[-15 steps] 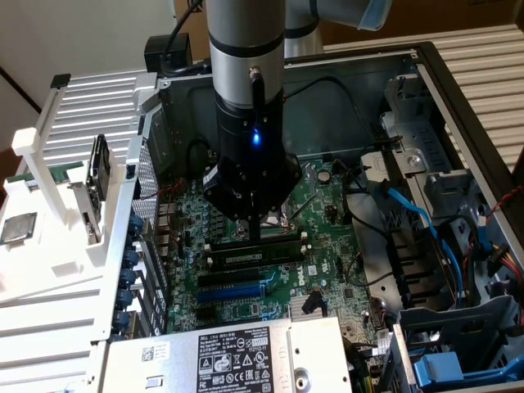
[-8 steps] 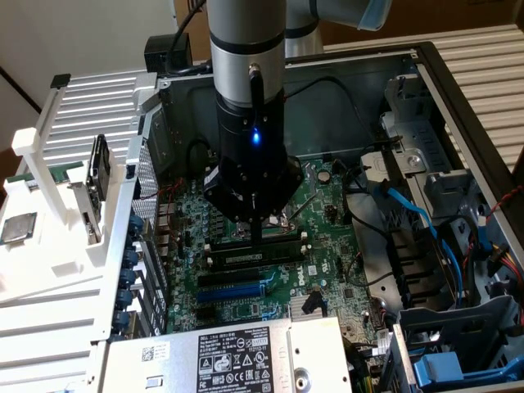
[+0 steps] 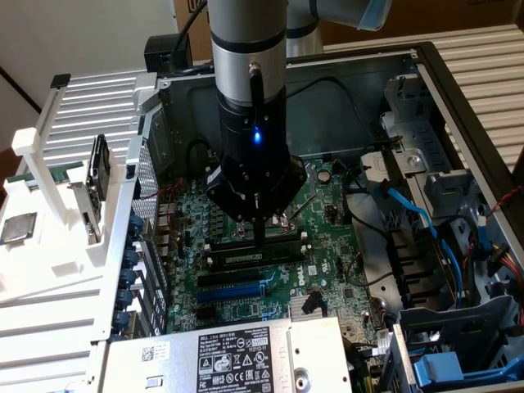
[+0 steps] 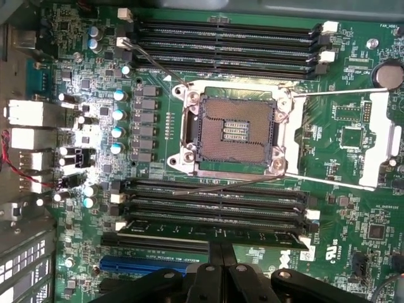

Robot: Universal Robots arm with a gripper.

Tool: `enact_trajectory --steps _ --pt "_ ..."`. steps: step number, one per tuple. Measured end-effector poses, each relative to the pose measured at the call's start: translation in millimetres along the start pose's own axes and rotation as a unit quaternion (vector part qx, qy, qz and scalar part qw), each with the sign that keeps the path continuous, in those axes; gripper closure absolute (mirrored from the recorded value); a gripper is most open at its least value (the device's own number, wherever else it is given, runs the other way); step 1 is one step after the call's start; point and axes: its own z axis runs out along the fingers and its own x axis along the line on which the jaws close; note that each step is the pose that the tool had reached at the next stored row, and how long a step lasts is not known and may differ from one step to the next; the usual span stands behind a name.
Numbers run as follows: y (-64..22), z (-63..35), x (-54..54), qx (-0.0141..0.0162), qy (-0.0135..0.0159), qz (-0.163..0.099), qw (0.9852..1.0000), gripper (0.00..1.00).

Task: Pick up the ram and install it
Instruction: 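Press down the ram until it locks into place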

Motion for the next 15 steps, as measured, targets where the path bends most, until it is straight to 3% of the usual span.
enact_trajectory --steps 15 --pt "0.6 -0.1 -3.1 -0.0015 -0.0010 0.017 0.9999 0.90"
